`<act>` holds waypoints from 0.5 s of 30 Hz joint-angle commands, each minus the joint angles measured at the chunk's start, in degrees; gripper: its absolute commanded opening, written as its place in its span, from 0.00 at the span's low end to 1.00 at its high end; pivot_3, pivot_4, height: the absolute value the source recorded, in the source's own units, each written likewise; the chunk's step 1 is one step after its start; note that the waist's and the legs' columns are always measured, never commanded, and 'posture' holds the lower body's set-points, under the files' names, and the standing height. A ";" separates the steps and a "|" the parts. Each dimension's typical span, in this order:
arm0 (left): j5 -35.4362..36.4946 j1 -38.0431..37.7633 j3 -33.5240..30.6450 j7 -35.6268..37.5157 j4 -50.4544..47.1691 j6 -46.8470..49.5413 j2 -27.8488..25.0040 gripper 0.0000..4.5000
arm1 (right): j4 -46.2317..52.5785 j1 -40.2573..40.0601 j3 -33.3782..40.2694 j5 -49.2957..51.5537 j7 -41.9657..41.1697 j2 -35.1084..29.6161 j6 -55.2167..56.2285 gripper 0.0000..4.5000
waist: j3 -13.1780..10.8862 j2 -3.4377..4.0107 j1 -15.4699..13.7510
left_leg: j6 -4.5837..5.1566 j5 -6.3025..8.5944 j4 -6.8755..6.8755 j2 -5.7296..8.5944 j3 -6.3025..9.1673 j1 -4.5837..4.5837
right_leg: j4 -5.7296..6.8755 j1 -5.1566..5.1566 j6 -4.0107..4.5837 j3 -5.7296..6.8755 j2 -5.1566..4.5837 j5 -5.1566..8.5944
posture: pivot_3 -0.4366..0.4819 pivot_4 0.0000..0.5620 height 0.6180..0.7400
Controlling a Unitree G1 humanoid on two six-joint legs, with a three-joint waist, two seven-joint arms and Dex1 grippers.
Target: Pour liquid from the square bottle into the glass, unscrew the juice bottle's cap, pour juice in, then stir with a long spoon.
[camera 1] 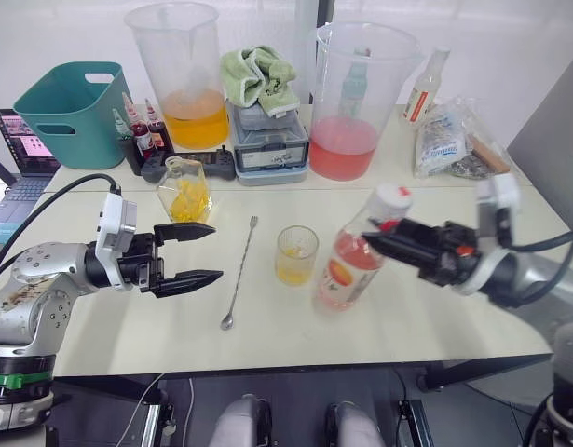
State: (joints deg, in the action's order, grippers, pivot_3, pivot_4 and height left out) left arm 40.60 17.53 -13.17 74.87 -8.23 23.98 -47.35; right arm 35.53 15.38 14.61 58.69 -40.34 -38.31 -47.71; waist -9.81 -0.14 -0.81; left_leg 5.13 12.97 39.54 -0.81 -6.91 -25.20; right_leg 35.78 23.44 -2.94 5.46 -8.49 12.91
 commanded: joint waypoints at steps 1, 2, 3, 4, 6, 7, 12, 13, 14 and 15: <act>0.68 0.16 -1.48 0.15 -1.62 0.06 -1.35 1.00 | 3.19 -0.70 -3.16 -3.15 1.26 2.49 4.69 0.25 | 0.00 -0.04 -0.01 | 0.00 0.00 0.01 0.00 0.00 0.00 | 0.00 -0.01 0.00 0.01 0.00 0.00 | 0.48 0.27 0.99; 0.71 0.14 -1.56 0.07 -1.66 0.10 -1.41 1.00 | 3.30 -0.97 -4.10 -4.14 1.33 2.97 5.36 0.25 | 0.00 -0.04 0.01 | 0.00 0.00 0.01 0.00 -0.01 -0.01 | -0.01 -0.01 0.00 0.00 0.01 0.00 | 0.48 0.27 0.99; 0.81 -0.02 -1.65 -0.03 -1.92 0.18 -1.48 1.00 | 3.37 -1.31 -5.26 -5.47 1.32 3.50 6.23 0.25 | 0.00 -0.04 0.01 | 0.00 0.00 0.03 0.00 -0.01 -0.01 | -0.01 0.00 0.00 0.00 0.01 0.00 | 0.48 0.27 0.99; 0.96 -0.28 -1.79 -0.16 -2.28 0.31 -1.54 1.00 | 3.48 -1.78 -6.74 -7.31 1.30 4.07 7.36 0.25 | 0.00 -0.04 -0.01 | 0.00 0.00 0.03 0.00 -0.01 -0.02 | 0.00 0.00 -0.01 0.00 0.01 0.00 | 0.48 0.27 0.99; 1.18 -0.70 -1.97 -0.41 -2.87 0.55 -1.60 1.00 | 3.37 -2.70 -8.94 -10.63 1.35 4.91 9.63 0.25 | 0.01 -0.05 0.00 | 0.00 0.00 0.04 0.00 -0.01 -0.01 | 0.00 0.00 -0.01 0.01 0.03 0.01 | 0.48 0.27 0.99; 1.20 -0.86 -2.00 -0.52 -3.11 0.60 -1.60 1.00 | 3.18 -3.29 -9.85 -12.57 0.96 4.88 11.02 0.25 | 0.01 -0.05 0.02 | 0.00 0.00 0.04 0.00 0.00 -0.01 | 0.01 0.00 -0.01 0.01 0.03 0.01 | 0.48 0.27 0.99; 1.89 -1.57 -2.21 -0.45 -4.10 1.69 -2.03 1.00 | 2.21 -7.04 -12.30 -17.63 1.15 5.64 14.58 0.25 | 0.02 -0.08 0.08 | -0.01 -0.01 0.04 0.00 -0.01 -0.01 | 0.01 0.01 -0.01 0.01 0.05 0.01 | 0.48 0.27 0.99; 1.91 -1.50 -2.22 -0.47 -4.18 1.88 -2.06 1.00 | 2.14 -7.39 -12.46 -17.71 1.28 5.66 14.45 0.25 | 0.03 -0.08 0.08 | -0.03 -0.02 0.04 -0.02 -0.01 -0.01 | 0.02 0.00 -0.01 0.01 0.06 0.01 | 0.48 0.27 0.99; 1.90 -1.43 -2.24 -0.50 -4.24 2.01 -2.05 1.00 | 2.09 -7.62 -12.58 -17.80 1.35 5.64 14.47 0.25 | 0.03 -0.09 0.09 | -0.05 -0.03 0.04 -0.02 0.00 -0.01 | 0.02 0.00 -0.01 0.01 0.06 0.01 | 0.48 0.27 0.99; 1.84 -1.40 -2.27 -0.49 -4.23 2.04 -2.04 1.00 | 2.14 -7.77 -12.75 -17.91 1.33 5.56 14.50 0.25 | 0.03 -0.09 0.09 | -0.06 -0.03 0.05 -0.02 0.00 0.00 | 0.01 -0.01 -0.01 0.01 0.06 0.01 | 0.48 0.27 0.99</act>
State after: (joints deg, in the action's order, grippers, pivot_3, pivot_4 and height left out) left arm 41.10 15.76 -13.69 74.44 -10.65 26.09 -48.14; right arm 36.92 8.18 2.14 41.71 -39.60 -32.53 -33.52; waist -9.78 -0.23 -0.72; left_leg 5.06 12.93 39.60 -0.84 -6.91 -25.21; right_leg 35.79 23.43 -2.94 5.47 -8.43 12.93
